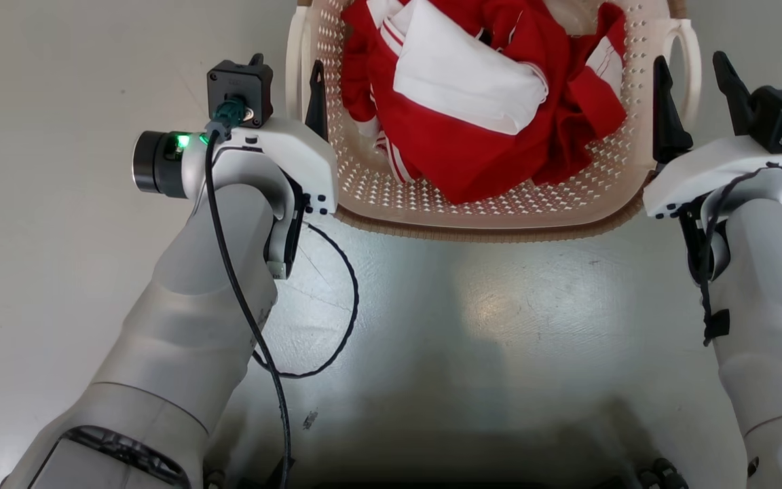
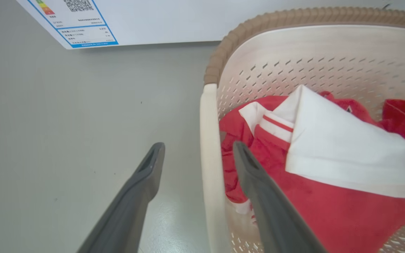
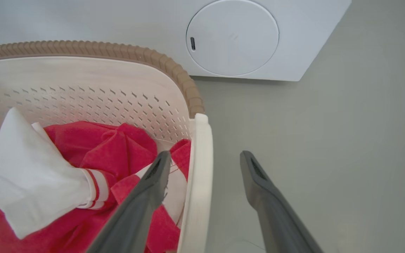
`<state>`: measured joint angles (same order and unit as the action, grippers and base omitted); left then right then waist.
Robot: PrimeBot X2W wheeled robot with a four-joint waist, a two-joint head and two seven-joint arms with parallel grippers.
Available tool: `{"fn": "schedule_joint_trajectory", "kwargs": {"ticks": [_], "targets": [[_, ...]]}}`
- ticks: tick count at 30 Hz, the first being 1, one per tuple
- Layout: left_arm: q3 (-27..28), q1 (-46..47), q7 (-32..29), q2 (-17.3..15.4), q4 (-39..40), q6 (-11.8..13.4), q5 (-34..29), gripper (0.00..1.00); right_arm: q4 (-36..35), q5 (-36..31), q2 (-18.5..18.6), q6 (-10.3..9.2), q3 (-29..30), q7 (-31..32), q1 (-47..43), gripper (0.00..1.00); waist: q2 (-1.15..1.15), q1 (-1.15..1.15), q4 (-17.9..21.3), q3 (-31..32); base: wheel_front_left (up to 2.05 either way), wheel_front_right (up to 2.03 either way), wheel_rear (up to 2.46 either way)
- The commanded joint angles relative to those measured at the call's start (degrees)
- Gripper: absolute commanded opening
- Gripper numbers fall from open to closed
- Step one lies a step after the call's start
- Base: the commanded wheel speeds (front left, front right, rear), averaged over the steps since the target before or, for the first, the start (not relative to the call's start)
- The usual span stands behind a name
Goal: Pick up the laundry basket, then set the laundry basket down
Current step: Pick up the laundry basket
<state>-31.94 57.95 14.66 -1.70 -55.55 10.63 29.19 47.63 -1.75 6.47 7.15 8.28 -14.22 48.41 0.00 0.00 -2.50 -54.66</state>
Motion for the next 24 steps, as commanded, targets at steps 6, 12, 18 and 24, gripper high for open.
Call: {"fn": "schedule_joint_trajectory", "kwargs": {"ticks": [6, 12, 18, 24], "targets": [[-0.65, 1.25, 0.34, -1.18, -0.87, 0.24, 0.27, 1.00, 1.65, -0.22, -1.19, 0.34, -1.90, -0.78, -0.04, 1.00, 0.00, 0.00, -0.25, -1.37, 0.00, 0.00, 0.00], [-3.41, 2.37, 0.34, -1.18, -4.12, -0.38, 2.70, 1.00, 5.56, 0.28, -1.69, 0.34, -2.39, -0.78, 1.14, 1.00, 0.00, 0.00, -0.01, -1.70, 0.00, 0.00, 0.00], [-5.61, 3.72, 0.34, -1.18, -6.51, -0.88, 4.70, 1.00, 8.71, 1.22, -1.88, 0.34, -2.94, -0.78, 2.62, 1.00, 0.00, 0.00, 0.31, -1.37, 0.00, 0.00, 0.00], [-8.16, 5.25, 0.32, -1.18, -9.62, -1.56, 7.98, 1.00, 13.09, 2.18, -1.90, 0.34, -4.35, -0.78, 5.24, 1.00, 0.00, 0.00, 0.73, -1.29, 0.00, 0.00, 0.00]]}}
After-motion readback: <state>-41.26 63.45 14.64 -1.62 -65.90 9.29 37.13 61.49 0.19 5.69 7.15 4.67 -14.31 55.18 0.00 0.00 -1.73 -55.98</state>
